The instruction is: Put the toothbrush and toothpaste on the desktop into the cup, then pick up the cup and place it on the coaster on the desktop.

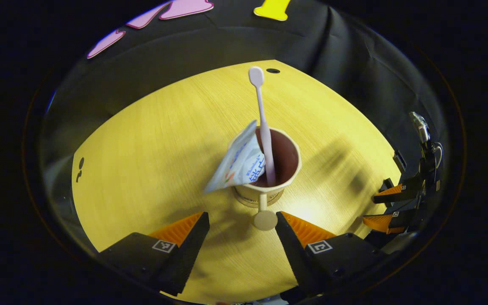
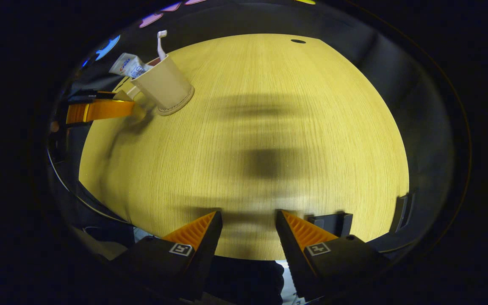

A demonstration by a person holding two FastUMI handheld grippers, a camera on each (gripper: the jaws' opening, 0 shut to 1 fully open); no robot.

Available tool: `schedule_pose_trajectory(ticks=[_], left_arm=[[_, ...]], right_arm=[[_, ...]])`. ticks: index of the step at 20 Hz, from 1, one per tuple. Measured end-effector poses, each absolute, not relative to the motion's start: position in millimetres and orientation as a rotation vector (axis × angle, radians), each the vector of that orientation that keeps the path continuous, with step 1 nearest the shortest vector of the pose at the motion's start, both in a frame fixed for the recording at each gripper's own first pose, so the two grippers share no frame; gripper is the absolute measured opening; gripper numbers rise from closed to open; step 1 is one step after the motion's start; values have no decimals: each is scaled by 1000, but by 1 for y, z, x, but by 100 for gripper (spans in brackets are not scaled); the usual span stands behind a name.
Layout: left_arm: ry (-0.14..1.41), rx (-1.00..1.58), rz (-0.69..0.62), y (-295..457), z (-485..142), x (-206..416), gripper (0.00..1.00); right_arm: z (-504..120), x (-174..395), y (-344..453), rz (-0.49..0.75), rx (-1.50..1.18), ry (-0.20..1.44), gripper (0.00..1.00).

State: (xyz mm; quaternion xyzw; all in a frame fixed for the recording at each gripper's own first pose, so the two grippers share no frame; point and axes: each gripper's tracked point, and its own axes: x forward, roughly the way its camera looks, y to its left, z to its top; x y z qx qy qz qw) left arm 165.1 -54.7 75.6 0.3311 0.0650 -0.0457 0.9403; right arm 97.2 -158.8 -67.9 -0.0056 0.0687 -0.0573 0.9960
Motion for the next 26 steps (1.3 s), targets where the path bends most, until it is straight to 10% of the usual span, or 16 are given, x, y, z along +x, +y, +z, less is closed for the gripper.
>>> schedule_pose_trajectory(ticks=[3, 8, 26], left_arm=[[98, 631, -103, -44, 76, 146, 97], [10, 572, -110, -19, 72, 113, 97], [-172, 336, -129, 37, 50, 29, 98]], right_arm=[[-69, 99, -155, -133, -62, 151, 77], [-69, 98, -139, -73, -58, 166, 98], [53, 33, -25, 113, -111, -192, 98]])
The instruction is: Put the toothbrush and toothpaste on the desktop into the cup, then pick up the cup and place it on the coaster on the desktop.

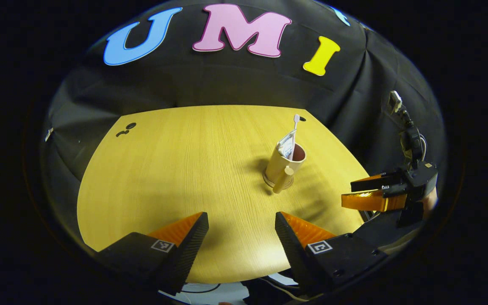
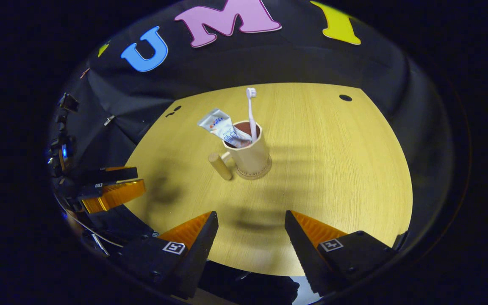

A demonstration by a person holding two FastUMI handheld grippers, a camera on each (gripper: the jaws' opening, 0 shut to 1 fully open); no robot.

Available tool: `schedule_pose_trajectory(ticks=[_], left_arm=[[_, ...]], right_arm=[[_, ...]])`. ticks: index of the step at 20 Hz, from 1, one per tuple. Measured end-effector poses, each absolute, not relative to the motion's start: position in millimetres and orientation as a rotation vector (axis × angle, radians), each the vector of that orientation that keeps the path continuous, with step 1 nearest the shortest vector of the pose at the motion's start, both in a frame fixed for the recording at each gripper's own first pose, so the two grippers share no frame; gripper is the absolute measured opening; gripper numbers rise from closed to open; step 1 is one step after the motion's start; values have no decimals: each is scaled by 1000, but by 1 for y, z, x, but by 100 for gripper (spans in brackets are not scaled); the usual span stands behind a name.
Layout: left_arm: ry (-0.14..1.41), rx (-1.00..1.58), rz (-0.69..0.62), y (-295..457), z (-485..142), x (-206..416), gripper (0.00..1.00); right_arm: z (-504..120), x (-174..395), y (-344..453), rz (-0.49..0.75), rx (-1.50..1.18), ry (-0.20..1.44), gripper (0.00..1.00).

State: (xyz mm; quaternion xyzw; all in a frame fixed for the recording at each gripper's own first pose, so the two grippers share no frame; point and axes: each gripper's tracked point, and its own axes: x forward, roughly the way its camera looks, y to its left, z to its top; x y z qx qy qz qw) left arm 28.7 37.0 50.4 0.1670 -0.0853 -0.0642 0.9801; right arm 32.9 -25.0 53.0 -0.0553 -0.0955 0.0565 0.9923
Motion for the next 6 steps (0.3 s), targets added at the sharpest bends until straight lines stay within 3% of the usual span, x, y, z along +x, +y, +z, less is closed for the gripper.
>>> schedule_pose_trajectory(ticks=[6], left_arm=[[-189, 308, -140, 46, 34, 11, 98]], right_arm=[[70, 5, -6, 110, -175, -326, 98]])
